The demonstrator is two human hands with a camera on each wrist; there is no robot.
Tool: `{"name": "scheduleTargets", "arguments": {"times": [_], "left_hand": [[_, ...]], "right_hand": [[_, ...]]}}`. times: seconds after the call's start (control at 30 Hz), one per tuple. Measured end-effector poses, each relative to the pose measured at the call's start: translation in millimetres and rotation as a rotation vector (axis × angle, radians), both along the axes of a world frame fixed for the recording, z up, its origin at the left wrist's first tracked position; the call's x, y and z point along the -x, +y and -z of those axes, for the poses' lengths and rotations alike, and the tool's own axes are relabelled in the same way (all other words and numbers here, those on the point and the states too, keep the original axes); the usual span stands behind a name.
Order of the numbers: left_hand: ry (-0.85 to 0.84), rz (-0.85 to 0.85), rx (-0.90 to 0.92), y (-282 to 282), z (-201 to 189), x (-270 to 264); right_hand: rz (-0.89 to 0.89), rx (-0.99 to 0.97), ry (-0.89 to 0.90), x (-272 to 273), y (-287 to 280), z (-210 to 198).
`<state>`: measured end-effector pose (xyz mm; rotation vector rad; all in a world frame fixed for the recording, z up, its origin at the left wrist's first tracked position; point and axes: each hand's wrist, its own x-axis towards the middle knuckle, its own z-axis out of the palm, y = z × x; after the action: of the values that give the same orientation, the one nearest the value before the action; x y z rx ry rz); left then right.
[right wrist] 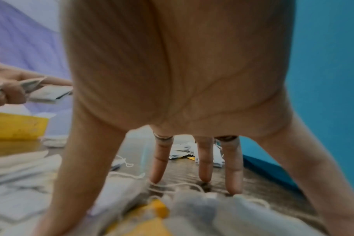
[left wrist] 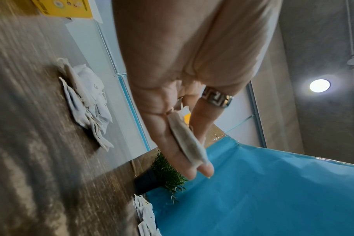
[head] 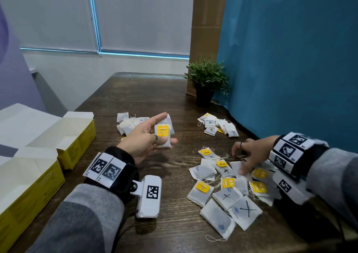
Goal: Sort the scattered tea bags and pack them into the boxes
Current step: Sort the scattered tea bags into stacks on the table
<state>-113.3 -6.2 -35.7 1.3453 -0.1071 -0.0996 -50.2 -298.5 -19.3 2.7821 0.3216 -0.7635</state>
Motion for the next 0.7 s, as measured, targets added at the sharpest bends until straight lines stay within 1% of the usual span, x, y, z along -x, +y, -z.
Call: {"name": "scheduleTargets", "arguments": {"times": [0.1,0.23,0.4,0.47,0.57,0.63,0.7], "left_hand": [[-0.011,0.011,-0.018,2,-2,1],[-0.046,0.041,-0.046,0,-6,4],[-0.07,0.036,-0.001,3,-11,6],[-0.066,0.027,0.023,5,-11,6],[-0.046,-0.036,0.03,5,-8,1],[-0.015,-0.067,0.087,5,-8,-1],[0.021,-0.063,0.221,7,-9,-2]], "right_hand": [[-0.024,-0.089,0.022,-1,-1,5],[-0.062,-0.219,0.141,3,2,6],[-0.113,-0.351,0.078,-3,19,5],[-0.113,-0.393,0.019,-6,28,3],[-0.154,-0.464,-0.25,-8,40,-10],[-0.156,-0.655,-0.356,-5,50,-21],[-0.146,-0.894,-0.396,1,59,-30]]}}
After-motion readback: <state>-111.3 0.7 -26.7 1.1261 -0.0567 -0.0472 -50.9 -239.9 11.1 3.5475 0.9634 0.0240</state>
